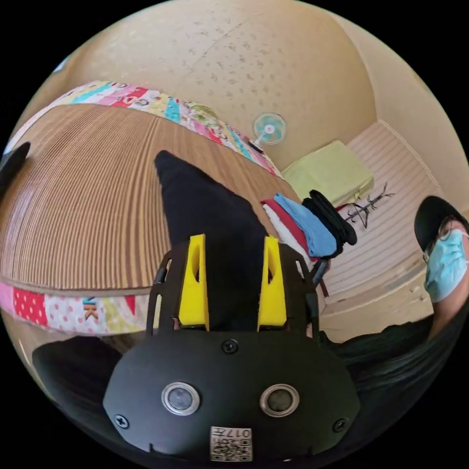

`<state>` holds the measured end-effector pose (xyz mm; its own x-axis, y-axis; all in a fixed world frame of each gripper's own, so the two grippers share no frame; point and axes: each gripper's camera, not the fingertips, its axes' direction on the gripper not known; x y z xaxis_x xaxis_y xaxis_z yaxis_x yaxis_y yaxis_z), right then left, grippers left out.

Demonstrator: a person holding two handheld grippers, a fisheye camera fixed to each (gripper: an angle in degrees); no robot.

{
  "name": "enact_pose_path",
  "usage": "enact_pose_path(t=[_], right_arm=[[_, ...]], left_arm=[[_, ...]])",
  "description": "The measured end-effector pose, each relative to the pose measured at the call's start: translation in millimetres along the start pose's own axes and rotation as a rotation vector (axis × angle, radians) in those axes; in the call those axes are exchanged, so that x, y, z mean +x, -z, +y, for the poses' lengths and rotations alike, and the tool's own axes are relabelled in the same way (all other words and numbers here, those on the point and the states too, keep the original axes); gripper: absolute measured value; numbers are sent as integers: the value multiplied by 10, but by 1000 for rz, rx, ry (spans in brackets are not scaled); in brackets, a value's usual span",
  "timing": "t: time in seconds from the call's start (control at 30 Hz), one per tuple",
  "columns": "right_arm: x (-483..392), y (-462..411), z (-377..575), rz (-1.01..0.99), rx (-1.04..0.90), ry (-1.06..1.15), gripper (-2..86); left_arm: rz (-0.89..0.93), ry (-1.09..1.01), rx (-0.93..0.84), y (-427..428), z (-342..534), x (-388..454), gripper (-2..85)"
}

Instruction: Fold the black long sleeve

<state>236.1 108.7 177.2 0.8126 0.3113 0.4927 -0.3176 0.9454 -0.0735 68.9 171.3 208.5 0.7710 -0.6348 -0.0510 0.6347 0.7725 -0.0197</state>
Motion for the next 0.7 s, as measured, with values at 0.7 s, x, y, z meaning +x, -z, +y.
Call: enact_pose_path(t=[0.7], right_arm=[[526,112,-129,-150,0,-140,49]], left_arm=[[-43,247,81,1248,215,-1269,104]])
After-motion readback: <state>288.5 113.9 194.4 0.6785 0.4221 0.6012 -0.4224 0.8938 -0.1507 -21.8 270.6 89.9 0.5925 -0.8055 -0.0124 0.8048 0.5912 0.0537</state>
